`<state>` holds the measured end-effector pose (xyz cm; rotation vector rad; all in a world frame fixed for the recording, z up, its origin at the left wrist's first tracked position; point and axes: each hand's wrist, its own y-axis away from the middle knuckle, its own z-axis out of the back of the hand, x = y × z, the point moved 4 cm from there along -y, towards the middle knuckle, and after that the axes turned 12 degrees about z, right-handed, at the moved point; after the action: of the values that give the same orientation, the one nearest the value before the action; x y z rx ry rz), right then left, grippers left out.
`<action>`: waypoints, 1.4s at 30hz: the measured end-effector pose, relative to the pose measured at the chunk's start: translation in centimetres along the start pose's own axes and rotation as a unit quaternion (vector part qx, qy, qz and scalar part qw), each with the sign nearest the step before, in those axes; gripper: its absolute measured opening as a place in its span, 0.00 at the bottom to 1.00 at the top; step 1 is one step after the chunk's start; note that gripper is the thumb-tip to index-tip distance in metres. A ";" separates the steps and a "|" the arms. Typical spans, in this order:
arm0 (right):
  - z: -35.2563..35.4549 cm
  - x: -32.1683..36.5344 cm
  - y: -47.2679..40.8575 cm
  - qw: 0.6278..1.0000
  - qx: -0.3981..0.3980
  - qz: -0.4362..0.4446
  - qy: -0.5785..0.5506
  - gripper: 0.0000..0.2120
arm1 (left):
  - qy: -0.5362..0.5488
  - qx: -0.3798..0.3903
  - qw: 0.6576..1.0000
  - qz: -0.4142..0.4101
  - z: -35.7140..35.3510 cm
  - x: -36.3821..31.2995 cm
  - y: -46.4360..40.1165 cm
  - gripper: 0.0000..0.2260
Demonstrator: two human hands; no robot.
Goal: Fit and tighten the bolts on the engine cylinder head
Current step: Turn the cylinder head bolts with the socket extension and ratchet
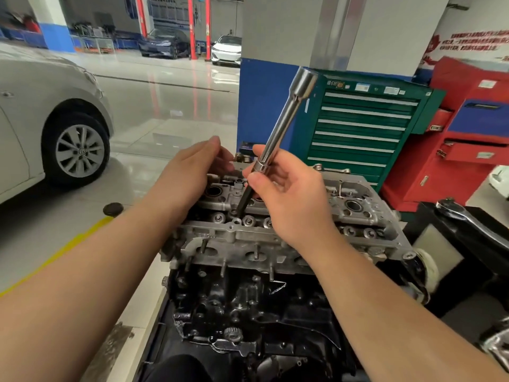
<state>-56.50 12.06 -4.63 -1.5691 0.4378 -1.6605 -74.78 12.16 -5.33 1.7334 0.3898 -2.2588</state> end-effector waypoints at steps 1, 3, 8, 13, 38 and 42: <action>-0.5 0.1 -0.1 1.000 0.002 0.001 -0.002 0.17 | 0.010 0.000 1.000 0.006 0.2 0.0 0.0 0.21; -1.4 0.3 -0.4 1.000 0.011 0.006 0.002 0.17 | 0.020 0.000 1.000 0.008 0.3 0.0 0.0 0.20; -2.0 0.6 -0.9 1.000 0.006 0.026 0.015 0.19 | 0.014 -0.002 1.000 0.019 0.3 0.1 -0.1 0.20; -1.8 -0.1 -1.3 1.000 -0.024 0.014 -0.008 0.20 | 0.005 -0.002 1.000 0.022 0.2 0.1 -0.2 0.21; -2.5 -2.2 -1.5 0.996 0.071 -0.039 0.029 0.11 | 0.083 -0.017 0.971 -0.223 0.8 -7.9 3.6 0.12; -2.2 -2.5 -1.2 0.991 0.105 -0.045 -0.063 0.17 | 0.108 0.084 0.974 -0.178 1.0 -8.0 2.8 0.11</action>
<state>-59.16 14.07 -5.79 -1.5424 0.1235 -1.6060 -72.64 9.58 2.57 2.1556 0.6159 -2.4052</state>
